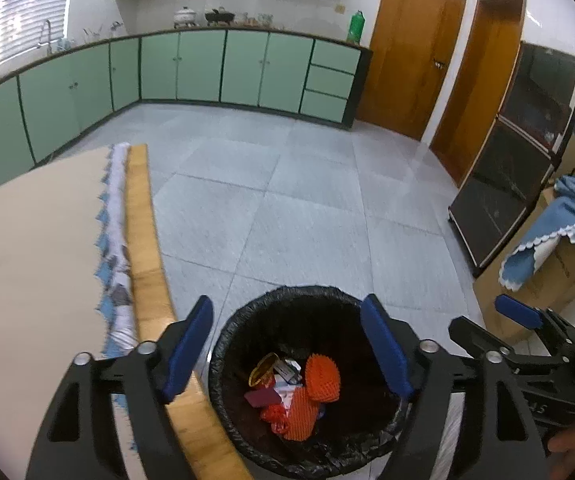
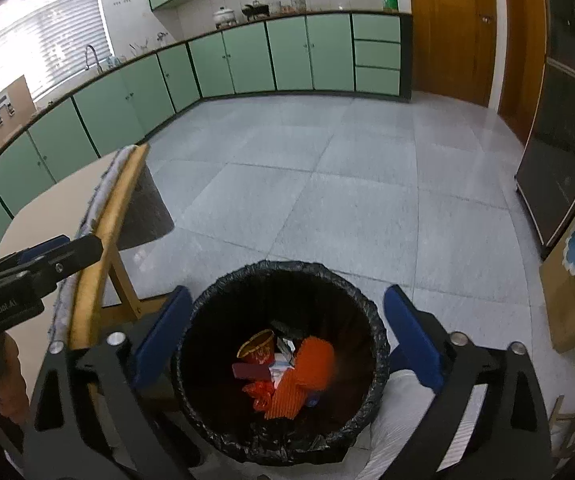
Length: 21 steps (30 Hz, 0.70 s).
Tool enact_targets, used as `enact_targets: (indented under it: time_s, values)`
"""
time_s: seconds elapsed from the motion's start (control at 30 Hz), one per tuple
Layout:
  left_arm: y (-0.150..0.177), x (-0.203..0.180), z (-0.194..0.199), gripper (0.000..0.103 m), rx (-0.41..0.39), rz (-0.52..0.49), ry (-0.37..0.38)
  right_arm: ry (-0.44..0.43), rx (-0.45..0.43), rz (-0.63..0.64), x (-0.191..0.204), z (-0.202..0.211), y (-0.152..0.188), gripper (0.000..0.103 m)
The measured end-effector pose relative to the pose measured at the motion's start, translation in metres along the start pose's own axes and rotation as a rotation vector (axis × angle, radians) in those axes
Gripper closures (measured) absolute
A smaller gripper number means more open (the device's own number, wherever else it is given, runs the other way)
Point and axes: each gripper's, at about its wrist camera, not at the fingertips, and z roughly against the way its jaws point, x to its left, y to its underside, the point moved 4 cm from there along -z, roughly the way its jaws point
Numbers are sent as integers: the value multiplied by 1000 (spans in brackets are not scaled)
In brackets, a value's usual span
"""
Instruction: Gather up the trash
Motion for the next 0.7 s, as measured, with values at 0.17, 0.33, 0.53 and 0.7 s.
enact_targets:
  time_s: [0.17,0.33,0.53,0.7]
  values:
    - [-5,8,29,15,-47,4,-24,-15,-18,13,11,23,-6,5]
    - [-5,15,61,10,-89,2,-48,-49,-55,3,23,52,-14,5]
    - [-1,21,93,10,-116,18,-60,-63,-96,12,37,83,-18,5]
    - [7,23,119,10,-135,25,-70,-62,-119,21,49,106,-16,5]
